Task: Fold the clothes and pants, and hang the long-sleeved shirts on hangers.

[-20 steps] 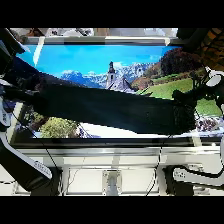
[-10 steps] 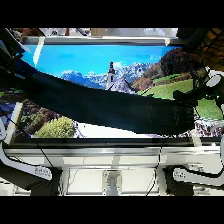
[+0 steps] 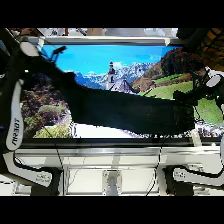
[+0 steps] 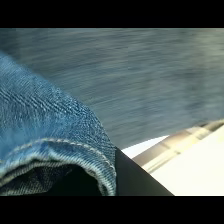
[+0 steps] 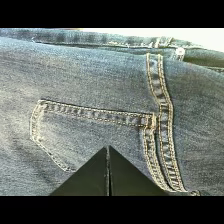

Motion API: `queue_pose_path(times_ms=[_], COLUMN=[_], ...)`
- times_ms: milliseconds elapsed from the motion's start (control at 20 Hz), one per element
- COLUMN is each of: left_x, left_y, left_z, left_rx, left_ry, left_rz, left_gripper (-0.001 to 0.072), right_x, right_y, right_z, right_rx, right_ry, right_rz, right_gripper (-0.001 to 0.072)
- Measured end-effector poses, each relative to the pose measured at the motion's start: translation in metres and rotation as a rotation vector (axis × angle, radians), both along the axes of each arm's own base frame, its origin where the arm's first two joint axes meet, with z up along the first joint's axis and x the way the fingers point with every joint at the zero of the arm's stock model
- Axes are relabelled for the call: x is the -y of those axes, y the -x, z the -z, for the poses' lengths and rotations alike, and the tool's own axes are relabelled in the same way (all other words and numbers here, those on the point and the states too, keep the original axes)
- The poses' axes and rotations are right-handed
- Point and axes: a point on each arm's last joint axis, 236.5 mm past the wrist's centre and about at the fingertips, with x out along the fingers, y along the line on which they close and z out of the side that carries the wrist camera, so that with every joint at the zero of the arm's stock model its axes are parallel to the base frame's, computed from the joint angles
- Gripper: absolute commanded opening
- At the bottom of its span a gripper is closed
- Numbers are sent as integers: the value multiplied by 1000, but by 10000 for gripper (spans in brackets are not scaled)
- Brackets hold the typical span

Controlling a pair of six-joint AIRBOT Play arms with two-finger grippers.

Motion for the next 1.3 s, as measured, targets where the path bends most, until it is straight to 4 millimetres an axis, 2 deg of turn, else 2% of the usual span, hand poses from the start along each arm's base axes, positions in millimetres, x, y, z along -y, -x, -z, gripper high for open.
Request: queue_pose_path(times_ms=[200, 400, 450, 550, 650, 750, 850, 1100, 1300], left_x=[74, 131, 142, 158, 169, 180, 197, 232, 250], left_y=[22, 42, 48, 58, 66, 76, 82, 84, 70], left_z=[9, 46, 60, 89, 114, 129, 132, 122, 89], left_rx=[1, -44, -66, -116, -162, -190, -184, -97, 75], left_ry=[8, -2, -10, -29, -45, -40, 6, 108, 176], left_rz=[126, 230, 252, 286, 308, 345, 380, 438, 479], left_gripper=[24, 25, 38, 186, 186, 189, 258, 258, 257], right_x=[1, 2, 2, 2, 2, 2, 1, -11, -27], right_y=[0, -1, -1, -1, -1, -1, -2, -5, -11], right_z=[0, 0, 0, 0, 0, 0, 0, -4, -11], right_rx=[4, 9, 10, 11, 12, 13, 16, 35, 66], right_ry=[8, 13, 14, 16, 16, 16, 12, -37, -111], right_rz=[-12, -19, -23, -29, -34, -37, -38, -45, -48], right_gripper=[18, 18, 18, 24, 33, 41, 164, 167, 165])
